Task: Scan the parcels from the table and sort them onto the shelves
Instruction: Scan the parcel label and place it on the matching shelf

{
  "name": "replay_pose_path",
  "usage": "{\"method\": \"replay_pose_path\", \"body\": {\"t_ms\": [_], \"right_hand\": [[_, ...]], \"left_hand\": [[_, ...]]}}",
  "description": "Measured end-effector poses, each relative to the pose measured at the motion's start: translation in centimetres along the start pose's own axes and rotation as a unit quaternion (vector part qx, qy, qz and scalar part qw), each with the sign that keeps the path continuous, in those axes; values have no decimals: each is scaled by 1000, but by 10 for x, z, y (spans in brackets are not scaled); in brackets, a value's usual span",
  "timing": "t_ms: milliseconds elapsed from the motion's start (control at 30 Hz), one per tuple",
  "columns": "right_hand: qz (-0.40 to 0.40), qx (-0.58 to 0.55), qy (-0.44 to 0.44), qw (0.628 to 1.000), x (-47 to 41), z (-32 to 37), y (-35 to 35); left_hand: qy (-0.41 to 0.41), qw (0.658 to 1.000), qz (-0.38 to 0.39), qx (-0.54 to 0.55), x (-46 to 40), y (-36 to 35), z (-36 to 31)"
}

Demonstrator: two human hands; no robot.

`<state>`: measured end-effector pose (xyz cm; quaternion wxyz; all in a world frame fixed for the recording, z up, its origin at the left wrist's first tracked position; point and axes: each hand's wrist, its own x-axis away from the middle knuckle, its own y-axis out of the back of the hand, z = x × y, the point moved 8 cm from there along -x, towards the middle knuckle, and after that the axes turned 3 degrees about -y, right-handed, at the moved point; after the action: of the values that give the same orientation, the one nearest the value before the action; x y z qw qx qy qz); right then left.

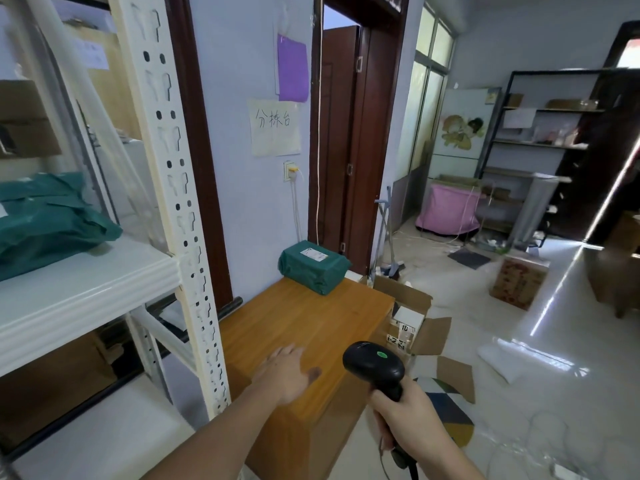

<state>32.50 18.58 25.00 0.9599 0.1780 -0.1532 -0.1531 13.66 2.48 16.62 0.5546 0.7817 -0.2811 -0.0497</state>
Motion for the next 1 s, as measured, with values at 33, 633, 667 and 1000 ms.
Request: {"method": "replay_pose_path", "body": {"t_ms": [33,633,667,1000], "right_hand": [[-2,1,1,1000,-6,1,3],[8,1,41,999,-116,8,79],[6,1,42,999,-121,7,83],[1,-2,35,999,-178,4,101]], "left_hand": [[0,1000,-2,6,-6,2,-2],[15,999,-52,5,-117,29,-52],[15,999,-51,4,-121,29,-55],[24,999,-36,0,-174,26,-63]]}}
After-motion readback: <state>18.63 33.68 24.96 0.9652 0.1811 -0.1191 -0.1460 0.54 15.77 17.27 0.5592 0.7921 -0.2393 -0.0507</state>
